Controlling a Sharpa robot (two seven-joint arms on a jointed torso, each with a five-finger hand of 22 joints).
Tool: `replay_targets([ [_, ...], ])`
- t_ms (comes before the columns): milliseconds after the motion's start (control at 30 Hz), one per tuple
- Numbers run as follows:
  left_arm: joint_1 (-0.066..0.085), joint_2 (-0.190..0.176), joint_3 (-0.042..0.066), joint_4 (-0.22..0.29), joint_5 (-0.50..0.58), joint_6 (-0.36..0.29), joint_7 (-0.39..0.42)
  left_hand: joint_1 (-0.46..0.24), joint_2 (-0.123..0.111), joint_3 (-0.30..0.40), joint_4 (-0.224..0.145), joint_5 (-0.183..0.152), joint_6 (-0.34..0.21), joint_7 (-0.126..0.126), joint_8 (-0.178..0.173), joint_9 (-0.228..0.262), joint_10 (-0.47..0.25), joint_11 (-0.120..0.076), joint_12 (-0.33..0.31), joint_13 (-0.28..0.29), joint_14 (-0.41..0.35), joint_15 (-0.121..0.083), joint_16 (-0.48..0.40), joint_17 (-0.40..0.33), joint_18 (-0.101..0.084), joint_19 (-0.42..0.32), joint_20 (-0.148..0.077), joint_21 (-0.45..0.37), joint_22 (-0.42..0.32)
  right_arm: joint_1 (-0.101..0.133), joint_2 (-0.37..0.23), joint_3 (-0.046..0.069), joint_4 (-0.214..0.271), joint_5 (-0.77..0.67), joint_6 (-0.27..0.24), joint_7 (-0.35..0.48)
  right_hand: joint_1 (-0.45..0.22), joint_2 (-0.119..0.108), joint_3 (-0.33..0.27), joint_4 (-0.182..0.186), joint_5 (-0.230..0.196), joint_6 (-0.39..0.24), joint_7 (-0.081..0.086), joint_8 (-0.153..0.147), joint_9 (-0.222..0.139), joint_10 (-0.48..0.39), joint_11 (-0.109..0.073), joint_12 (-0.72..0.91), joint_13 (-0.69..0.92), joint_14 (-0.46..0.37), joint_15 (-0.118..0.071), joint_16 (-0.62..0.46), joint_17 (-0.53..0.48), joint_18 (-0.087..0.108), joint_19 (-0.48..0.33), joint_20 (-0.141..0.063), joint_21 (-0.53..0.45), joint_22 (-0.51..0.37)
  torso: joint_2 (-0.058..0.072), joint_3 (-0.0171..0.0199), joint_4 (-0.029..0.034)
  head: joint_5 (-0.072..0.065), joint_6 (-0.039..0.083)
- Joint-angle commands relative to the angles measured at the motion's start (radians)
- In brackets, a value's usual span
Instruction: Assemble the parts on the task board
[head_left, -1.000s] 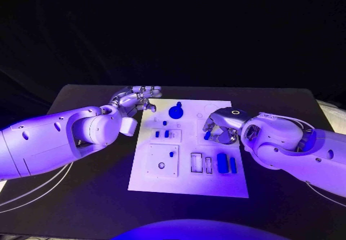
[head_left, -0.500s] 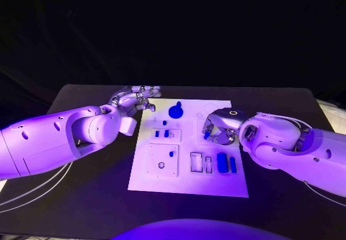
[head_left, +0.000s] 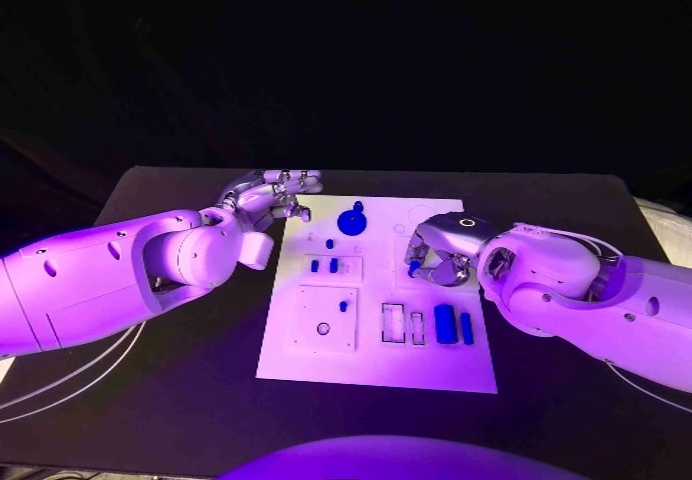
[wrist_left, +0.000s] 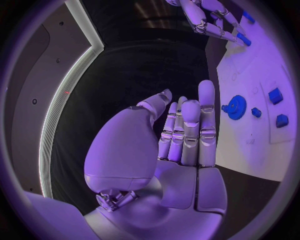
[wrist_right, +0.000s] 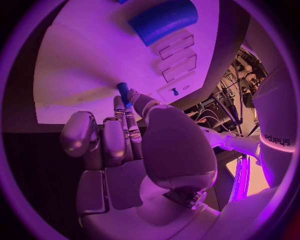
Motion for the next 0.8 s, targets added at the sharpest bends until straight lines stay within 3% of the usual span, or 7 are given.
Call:
replay_targets([
  [33, -0.001, 0.001, 0.000, -0.001, -0.001, 0.018, 0.002, 0.005, 0.006, -0.004, 0.001, 0.000, -0.008, 0.001, -0.004, -0.001, -0.008, 0.000, 0.007, 0.001, -0.006, -0.001, -0.002, -0.001, 0.019, -0.003, 0.005, -0.004, -0.001, 0.002, -0.018, 0.003, 0.034, -0.002, -0.074, -0.009, 0.009, 0.021, 0.007, 0.000, 0.001, 0.006, 0.001, 0.003, 0.003, 0.010, -0.001, 0.001, 0.003, 0.032, -0.006, 0.003, 0.000, 0.007, 0.000, -0.004, 0.003, 0.001, -0.001, 0.0004, 0.0000, 0.002, -0.001],
  [300, -0.001, 0.001, 0.000, -0.005, -0.001, 0.018, 0.002, 0.006, 0.008, -0.004, 0.001, 0.000, -0.009, 0.001, -0.004, -0.001, -0.009, 0.000, 0.008, 0.001, -0.007, -0.001, -0.002, -0.002, 0.019, -0.003, 0.005, -0.005, -0.002, 0.012, -0.050, 0.013, 0.133, 0.050, -0.115, -0.005, 0.010, 0.019, 0.008, -0.002, 0.001, 0.006, 0.002, 0.003, 0.003, 0.011, -0.001, 0.000, 0.003, 0.032, -0.006, 0.003, 0.000, 0.008, 0.000, -0.005, 0.003, 0.000, -0.001, -0.0001, -0.0007, 0.003, 0.005],
  [500, -0.001, 0.003, 0.000, -0.005, -0.001, 0.020, 0.002, 0.006, 0.008, -0.004, 0.001, 0.000, -0.009, 0.001, -0.004, -0.001, -0.009, 0.000, 0.008, 0.001, -0.007, -0.001, -0.002, -0.002, 0.019, -0.003, 0.005, -0.005, -0.002, 0.009, -0.019, 0.015, 0.162, 0.083, -0.121, 0.013, 0.012, 0.019, 0.011, -0.005, 0.002, 0.006, 0.003, 0.002, 0.003, 0.012, -0.001, -0.003, 0.003, 0.032, -0.006, 0.003, 0.000, 0.007, 0.000, -0.006, 0.003, 0.001, -0.001, -0.0005, 0.0001, 0.010, 0.004],
  [700, -0.002, 0.005, 0.000, -0.005, -0.001, 0.021, 0.003, 0.006, 0.008, -0.004, 0.001, 0.000, -0.009, 0.001, -0.004, -0.001, -0.009, 0.000, 0.008, 0.001, -0.007, -0.001, -0.002, -0.002, 0.019, -0.003, 0.005, -0.005, -0.002, -0.019, 0.053, 0.011, 0.149, 0.098, -0.114, 0.041, 0.013, 0.019, 0.014, -0.007, 0.003, 0.006, 0.004, 0.002, 0.003, 0.012, 0.000, -0.005, 0.002, 0.032, -0.006, 0.003, -0.001, 0.008, -0.001, -0.007, 0.002, -0.003, -0.001, -0.0018, -0.0001, 0.023, 0.001],
  [800, -0.002, 0.008, 0.000, -0.006, -0.001, 0.022, 0.003, 0.006, 0.008, -0.004, 0.001, 0.000, -0.009, 0.001, -0.004, -0.001, -0.009, 0.000, 0.008, 0.001, -0.007, -0.001, -0.002, -0.002, 0.019, -0.003, 0.005, -0.005, -0.002, -0.043, 0.098, 0.008, 0.138, 0.100, -0.111, 0.058, 0.014, 0.018, 0.016, -0.010, 0.004, 0.004, 0.005, 0.000, 0.003, 0.012, 0.001, -0.008, 0.002, 0.032, -0.006, 0.003, -0.002, 0.008, -0.001, -0.007, 0.001, -0.004, 0.000, 0.0000, 0.0007, 0.030, -0.002],
])
